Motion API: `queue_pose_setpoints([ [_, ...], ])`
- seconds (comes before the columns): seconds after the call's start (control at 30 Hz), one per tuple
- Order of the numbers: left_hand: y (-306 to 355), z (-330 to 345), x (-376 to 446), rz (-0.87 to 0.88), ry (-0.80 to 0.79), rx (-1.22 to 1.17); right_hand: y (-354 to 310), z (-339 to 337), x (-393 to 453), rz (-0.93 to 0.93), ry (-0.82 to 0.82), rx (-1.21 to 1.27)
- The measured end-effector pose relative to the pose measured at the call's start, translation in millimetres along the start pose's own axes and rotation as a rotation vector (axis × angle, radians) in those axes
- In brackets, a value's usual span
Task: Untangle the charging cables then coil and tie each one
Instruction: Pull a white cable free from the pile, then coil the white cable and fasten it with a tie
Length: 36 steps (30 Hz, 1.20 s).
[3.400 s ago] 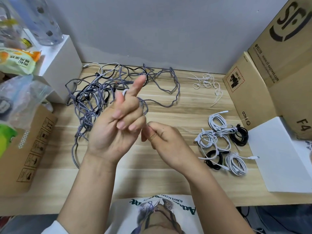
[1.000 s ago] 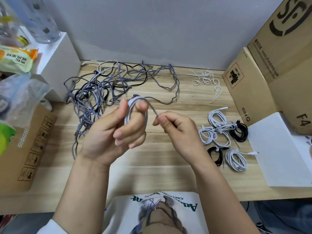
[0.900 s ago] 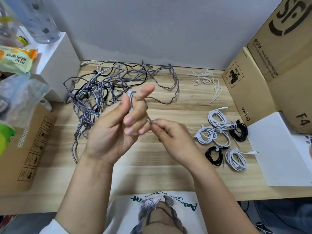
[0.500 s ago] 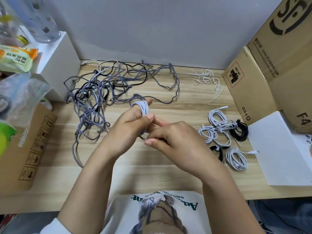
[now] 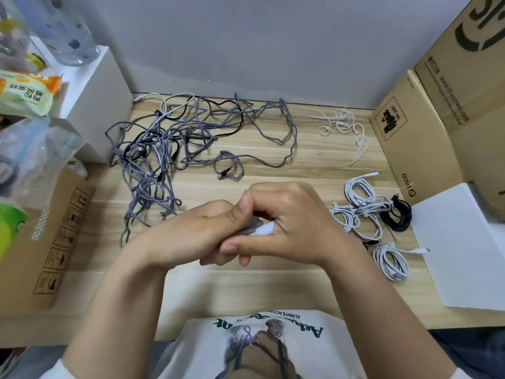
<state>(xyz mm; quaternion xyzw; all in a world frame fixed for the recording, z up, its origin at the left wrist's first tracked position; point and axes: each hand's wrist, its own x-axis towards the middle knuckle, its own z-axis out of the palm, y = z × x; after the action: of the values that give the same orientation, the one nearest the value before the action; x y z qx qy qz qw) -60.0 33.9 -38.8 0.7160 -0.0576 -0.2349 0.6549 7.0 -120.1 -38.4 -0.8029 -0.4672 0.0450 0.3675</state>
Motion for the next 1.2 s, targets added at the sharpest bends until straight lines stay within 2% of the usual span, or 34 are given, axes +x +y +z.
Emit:
queue_pose_setpoints([
  [0.1,-1.6,-8.6,4.6,0.010,-0.033,-0.051,3.0,10.5,8.1,-0.053,0.101,0.113],
  [0.23,7.4,-8.6,25.7,0.019,0.126,-0.184,13.8,16.5,24.0,0.133,0.270,0.144],
  [0.33,11.6,-8.2,50.6,0.019,0.366,-0.326,24.9,15.1,36.0,0.194,0.435,0.142],
  [0.43,6.9,-11.7,74.6,0.085,0.696,-0.357,32.0,19.5,46.9,0.145,0.570,-0.016],
  [0.5,1.5,-15.5,89.3,0.112,0.752,-0.362,42.4,23.3,53.6,0.153,0.608,-0.008],
  [0.57,-5.3,-20.0,101.1,0.088,0.668,-0.407,58.5,22.0,59.6,0.207,0.607,0.052],
  [0.67,-18.3,-30.7,111.1,0.090,0.338,-0.565,81.7,14.2,63.9,0.304,0.558,0.281],
  [0.73,-29.3,-40.5,116.5,0.126,0.133,-0.688,96.2,10.1,69.7,0.298,0.517,0.468],
  [0.8,-35.7,-45.2,120.7,0.152,0.043,-0.767,108.2,7.2,78.1,0.236,0.476,0.405],
  [0.87,-39.2,-47.6,129.2,0.145,0.073,-0.838,126.5,6.0,91.4,0.222,0.370,0.422],
  [0.93,-41.8,-48.4,137.2,0.079,0.193,-0.855,153.2,5.3,103.8,0.227,0.258,0.392],
  [1.0,-48.5,-50.9,142.5,0.041,0.251,-0.880,192.0,5.3,112.5,0.308,0.248,0.303],
  [1.1,-61.3,-57.0,145.1,0.049,0.234,-0.943,264.7,3.7,115.1,0.644,0.412,0.057],
  [1.13,-63.1,-56.8,144.4,0.044,0.235,-0.956,286.2,1.0,108.4,0.792,0.418,-0.081],
  [1.2,-67.0,-60.2,143.6,0.043,0.249,-0.978,318.6,1.9,95.4,1.029,0.303,-0.263],
])
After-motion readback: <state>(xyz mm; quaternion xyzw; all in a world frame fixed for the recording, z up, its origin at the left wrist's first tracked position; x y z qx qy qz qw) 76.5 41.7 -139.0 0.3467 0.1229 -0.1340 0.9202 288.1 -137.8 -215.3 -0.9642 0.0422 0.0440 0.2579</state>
